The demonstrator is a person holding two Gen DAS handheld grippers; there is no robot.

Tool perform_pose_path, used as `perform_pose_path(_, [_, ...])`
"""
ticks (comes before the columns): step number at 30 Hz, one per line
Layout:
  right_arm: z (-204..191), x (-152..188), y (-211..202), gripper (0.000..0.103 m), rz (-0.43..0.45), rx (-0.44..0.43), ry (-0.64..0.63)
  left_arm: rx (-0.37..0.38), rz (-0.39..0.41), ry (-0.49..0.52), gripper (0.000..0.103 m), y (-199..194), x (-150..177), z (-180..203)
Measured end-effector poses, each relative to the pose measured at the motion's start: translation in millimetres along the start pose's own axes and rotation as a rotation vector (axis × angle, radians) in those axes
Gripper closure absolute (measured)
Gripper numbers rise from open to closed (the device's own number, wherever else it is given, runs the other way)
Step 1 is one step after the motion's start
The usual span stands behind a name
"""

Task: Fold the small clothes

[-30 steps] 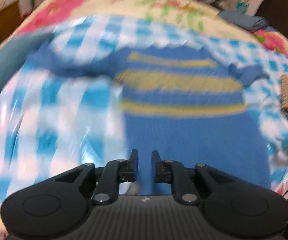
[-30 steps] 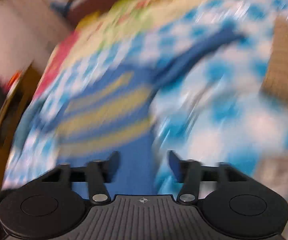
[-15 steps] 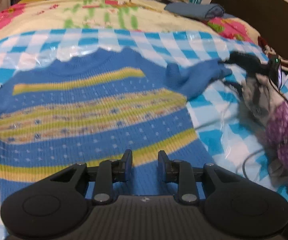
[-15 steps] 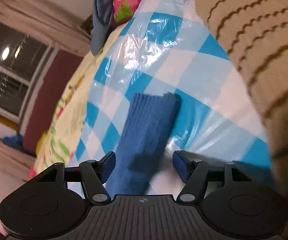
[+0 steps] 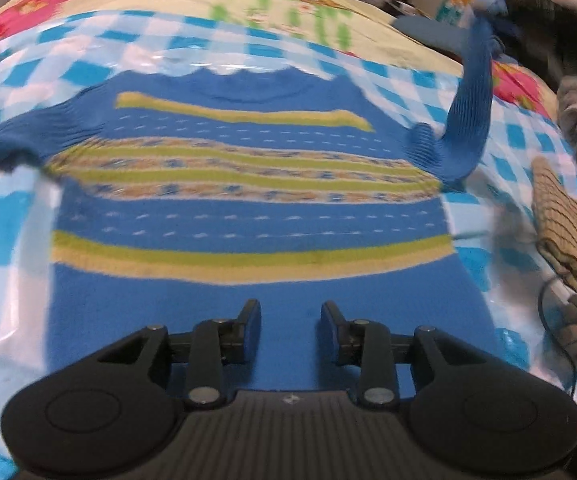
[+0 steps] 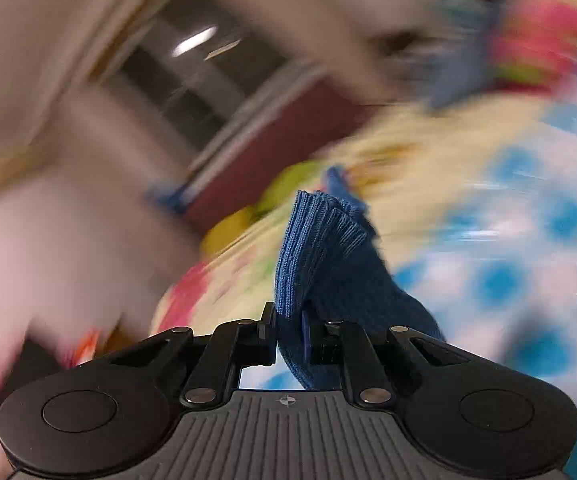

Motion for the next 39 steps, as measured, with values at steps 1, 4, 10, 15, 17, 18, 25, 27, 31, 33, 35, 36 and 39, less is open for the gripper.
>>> perform_pose_path(1, [-35,19,11,0.09,-0.041,-0.041,-0.085,-0.007,0.007,-0.009,0.065,-3,2,-6])
perform_pose_path(4, [-108,96,52,0.09,-0.162,-0.103,-0.342,-0.034,0.027,-0.024,0.065,-14,10,-24])
perform_pose_path(10, [-102,269,103,0.094,-0.468,0.077,-0.813,-0.017,0.065,-0.067,0.063,-38,21,-53])
perform_pose_path(15, [-124,287,75,0.079,-0.459,0.03,-0.901,0.006,0.092,-0.119,0.063,-46,21,-77])
perform_pose_path(17, [-138,284,77,0.07,-0.459,0.013,-0.911,0.013,0.11,-0.14,0.063,-51,19,-83])
perform_pose_path(18, [-142,284,79,0.068,-0.452,0.017,-0.923,0.014,0.12,-0.146,0.063,-54,18,-86])
perform_pose_path(25, [-180,289,97,0.068,-0.605,-0.069,-0.769,-0.022,0.185,-0.139,0.062,-83,18,-118])
perform_pose_path(27, [-214,292,105,0.067,-0.581,-0.13,-0.791,-0.031,0.197,-0.149,0.061,-91,20,-128])
perform_pose_path(31, [-260,321,140,0.054,-0.617,-0.182,-0.89,-0.066,0.218,-0.178,0.061,-106,24,-150])
perform_pose_path(33, [-268,330,162,0.054,-0.642,-0.161,-0.873,-0.077,0.232,-0.193,0.06,-114,29,-160])
perform_pose_path(35, [-273,331,185,0.054,-0.674,-0.145,-0.782,-0.088,0.243,-0.212,0.059,-118,31,-171])
perform_pose_path(36, [-276,329,198,0.055,-0.681,-0.14,-0.719,-0.09,0.246,-0.218,0.059,-120,32,-175])
perform_pose_path(39, [-283,327,225,0.055,-0.679,-0.132,-0.622,-0.091,0.254,-0.232,0.059,-119,29,-185])
Point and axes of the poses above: each gripper's, at about its wrist camera, not at the fingertips, and y roughly the way its jaws point, z to its right, x to its underside, the point moved 7 cm from there along y, roughly the way its jaws point, and after that the axes turned 2 degrees about y, right-handed, at the moved point
